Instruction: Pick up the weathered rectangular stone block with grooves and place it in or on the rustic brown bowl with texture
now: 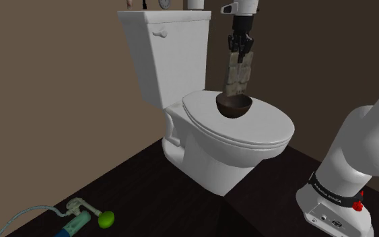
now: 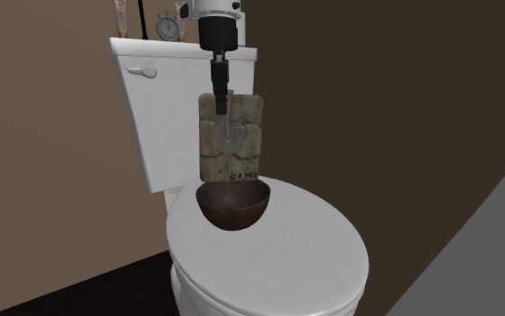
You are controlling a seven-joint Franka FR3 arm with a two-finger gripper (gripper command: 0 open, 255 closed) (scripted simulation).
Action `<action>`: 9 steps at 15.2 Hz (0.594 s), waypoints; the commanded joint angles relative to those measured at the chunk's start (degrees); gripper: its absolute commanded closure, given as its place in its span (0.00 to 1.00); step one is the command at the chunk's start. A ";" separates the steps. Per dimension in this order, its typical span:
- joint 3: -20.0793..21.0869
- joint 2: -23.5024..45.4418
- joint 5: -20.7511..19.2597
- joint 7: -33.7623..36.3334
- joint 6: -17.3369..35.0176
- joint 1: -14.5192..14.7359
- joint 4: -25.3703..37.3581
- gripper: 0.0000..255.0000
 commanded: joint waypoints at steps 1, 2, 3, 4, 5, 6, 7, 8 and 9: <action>-0.05 -0.29 -0.09 0.01 1.77 -0.05 -1.96 1.00; -0.06 -0.36 -0.11 0.02 2.54 -0.07 -2.80 1.00; -0.08 -0.41 -0.13 0.03 3.31 -0.08 -3.62 1.00; -0.10 -0.45 -0.15 0.04 4.08 -0.10 -4.43 1.00; -0.12 -0.47 -0.17 0.05 4.75 -0.11 -5.12 1.00; -0.12 -0.48 -0.17 0.05 4.75 -0.11 -5.13 1.00; -0.12 -0.47 -0.17 0.05 4.75 -0.11 -5.13 1.00; -0.12 -0.47 -0.17 0.05 4.75 -0.11 -5.12 1.00; -0.12 -0.47 -0.17 0.05 4.75 -0.11 -5.12 1.00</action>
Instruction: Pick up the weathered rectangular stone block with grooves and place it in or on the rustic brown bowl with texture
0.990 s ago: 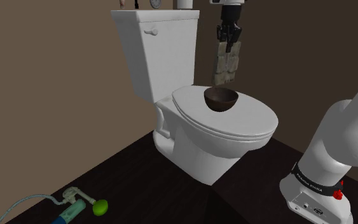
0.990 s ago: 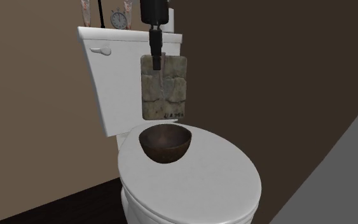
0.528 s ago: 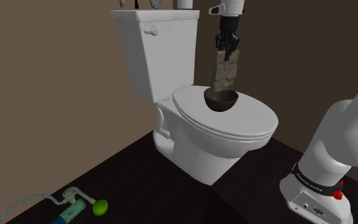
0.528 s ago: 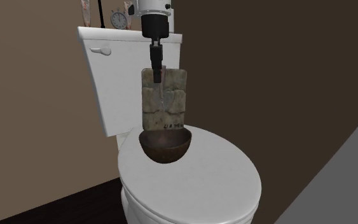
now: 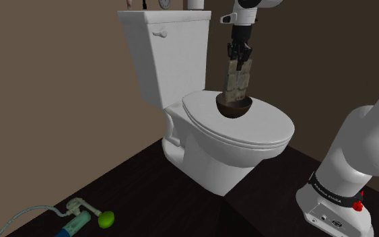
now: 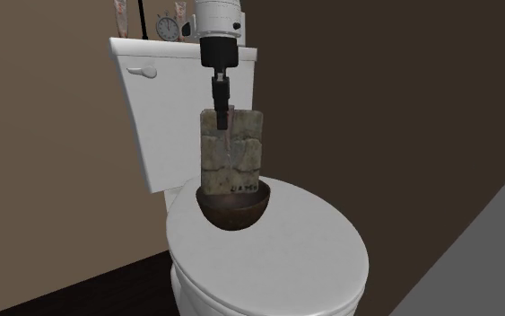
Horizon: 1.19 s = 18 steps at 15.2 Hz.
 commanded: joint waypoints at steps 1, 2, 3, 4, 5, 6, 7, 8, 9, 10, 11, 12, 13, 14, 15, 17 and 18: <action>0.00 -0.03 0.00 0.01 0.07 0.00 -0.02 1.00; 0.00 -0.03 0.00 0.01 0.07 0.00 -0.02 1.00; 0.00 -0.03 0.00 0.01 0.07 0.00 -0.02 1.00; 0.00 -0.03 0.00 0.01 0.07 0.00 -0.02 1.00; 0.00 -0.04 0.00 0.01 0.07 0.00 -0.03 0.00; 0.01 -0.06 -0.01 0.01 0.09 0.00 -0.06 0.00; 0.01 -0.05 -0.01 0.01 0.09 0.00 -0.06 0.00; 0.01 -0.05 -0.01 0.01 0.09 0.00 -0.06 0.00; 0.01 -0.05 -0.01 0.01 0.09 0.00 -0.06 0.00; 0.00 -0.03 0.00 0.01 0.07 0.00 -0.02 0.00; 0.05 0.07 0.05 -0.03 -1.86 0.04 2.00 0.00; 0.08 0.25 0.11 -0.07 -3.79 0.07 4.12 0.00; 0.10 0.52 0.19 -0.13 -5.73 0.11 6.32 0.00; 0.11 0.78 0.26 -0.19 -7.27 0.13 8.12 0.00; 0.11 0.78 0.26 -0.19 -7.27 0.13 8.12 0.00; 0.11 0.78 0.26 -0.19 -7.27 0.13 8.12 0.00; 0.11 0.78 0.26 -0.19 -7.27 0.13 8.12 0.00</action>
